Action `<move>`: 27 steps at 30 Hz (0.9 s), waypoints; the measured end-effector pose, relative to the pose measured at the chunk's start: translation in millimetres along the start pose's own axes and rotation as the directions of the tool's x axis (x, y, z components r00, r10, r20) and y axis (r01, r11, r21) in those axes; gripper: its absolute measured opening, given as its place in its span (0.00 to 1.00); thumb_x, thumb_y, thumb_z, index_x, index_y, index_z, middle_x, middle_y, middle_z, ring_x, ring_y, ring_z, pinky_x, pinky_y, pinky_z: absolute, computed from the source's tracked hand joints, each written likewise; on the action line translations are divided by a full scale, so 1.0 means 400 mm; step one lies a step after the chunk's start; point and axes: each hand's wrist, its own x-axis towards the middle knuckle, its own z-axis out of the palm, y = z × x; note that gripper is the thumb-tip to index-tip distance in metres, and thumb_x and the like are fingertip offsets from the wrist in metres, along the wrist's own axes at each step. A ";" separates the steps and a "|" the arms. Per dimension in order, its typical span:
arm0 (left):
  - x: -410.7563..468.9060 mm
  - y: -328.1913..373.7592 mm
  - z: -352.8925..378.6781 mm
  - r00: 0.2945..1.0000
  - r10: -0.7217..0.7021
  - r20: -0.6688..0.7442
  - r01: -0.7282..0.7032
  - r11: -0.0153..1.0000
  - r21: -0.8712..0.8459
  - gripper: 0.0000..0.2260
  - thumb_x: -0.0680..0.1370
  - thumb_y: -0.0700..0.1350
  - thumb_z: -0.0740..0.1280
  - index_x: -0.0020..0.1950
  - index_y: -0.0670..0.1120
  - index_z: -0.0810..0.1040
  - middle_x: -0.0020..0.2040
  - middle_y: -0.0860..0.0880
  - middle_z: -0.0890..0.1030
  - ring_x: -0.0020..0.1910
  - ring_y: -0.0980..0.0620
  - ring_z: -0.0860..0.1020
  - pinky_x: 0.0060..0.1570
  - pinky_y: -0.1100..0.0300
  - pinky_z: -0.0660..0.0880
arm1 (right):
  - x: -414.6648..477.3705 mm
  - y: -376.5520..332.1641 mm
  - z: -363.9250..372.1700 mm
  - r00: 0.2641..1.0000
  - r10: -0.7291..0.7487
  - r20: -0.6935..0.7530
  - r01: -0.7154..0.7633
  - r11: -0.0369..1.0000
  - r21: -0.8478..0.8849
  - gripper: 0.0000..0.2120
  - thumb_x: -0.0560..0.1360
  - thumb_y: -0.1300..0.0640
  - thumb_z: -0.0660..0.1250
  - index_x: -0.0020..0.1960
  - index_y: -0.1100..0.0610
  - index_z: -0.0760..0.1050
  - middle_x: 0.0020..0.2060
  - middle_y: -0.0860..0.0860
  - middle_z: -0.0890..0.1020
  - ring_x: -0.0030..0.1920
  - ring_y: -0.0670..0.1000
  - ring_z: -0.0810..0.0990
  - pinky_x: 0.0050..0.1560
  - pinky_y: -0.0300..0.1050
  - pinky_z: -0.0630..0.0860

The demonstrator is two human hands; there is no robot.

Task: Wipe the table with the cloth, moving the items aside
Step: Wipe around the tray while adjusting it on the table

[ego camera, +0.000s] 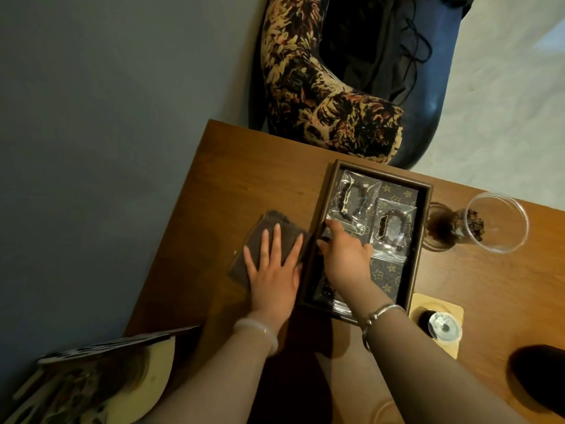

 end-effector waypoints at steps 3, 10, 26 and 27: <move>-0.111 -0.026 0.039 0.999 -0.042 0.019 0.042 0.999 -0.004 0.25 0.80 0.58 0.44 0.78 0.60 0.47 0.79 0.46 0.47 0.78 0.43 0.46 0.70 0.33 0.45 | -0.018 0.025 -0.022 0.979 0.020 -0.202 0.009 0.990 0.144 0.13 0.83 0.55 0.58 0.66 0.49 0.73 0.48 0.47 0.83 0.50 0.50 0.77 0.60 0.46 0.60; -0.255 -0.047 0.064 0.989 -0.052 0.135 0.051 0.999 0.008 0.26 0.79 0.60 0.44 0.77 0.57 0.59 0.78 0.44 0.55 0.77 0.41 0.53 0.69 0.32 0.52 | -0.030 0.200 -0.108 0.857 0.288 -0.427 -0.283 0.956 0.076 0.15 0.79 0.57 0.64 0.66 0.58 0.70 0.60 0.58 0.75 0.59 0.60 0.73 0.59 0.61 0.73; -0.027 0.129 -0.142 0.967 0.078 0.242 0.159 0.557 -0.816 0.27 0.82 0.47 0.57 0.77 0.61 0.49 0.78 0.57 0.52 0.73 0.53 0.60 0.66 0.58 0.63 | -0.049 0.264 -0.121 0.890 0.409 -0.203 -0.421 0.907 -0.021 0.13 0.80 0.55 0.59 0.63 0.57 0.70 0.53 0.59 0.82 0.59 0.63 0.75 0.59 0.55 0.61; -0.013 0.142 -0.154 0.954 0.066 0.292 0.229 0.466 -0.854 0.27 0.82 0.46 0.56 0.77 0.61 0.49 0.78 0.57 0.52 0.73 0.53 0.59 0.65 0.57 0.62 | -0.042 0.260 -0.122 0.865 0.472 -0.171 -0.469 0.881 0.061 0.14 0.80 0.55 0.59 0.63 0.57 0.71 0.54 0.58 0.81 0.60 0.63 0.74 0.60 0.55 0.62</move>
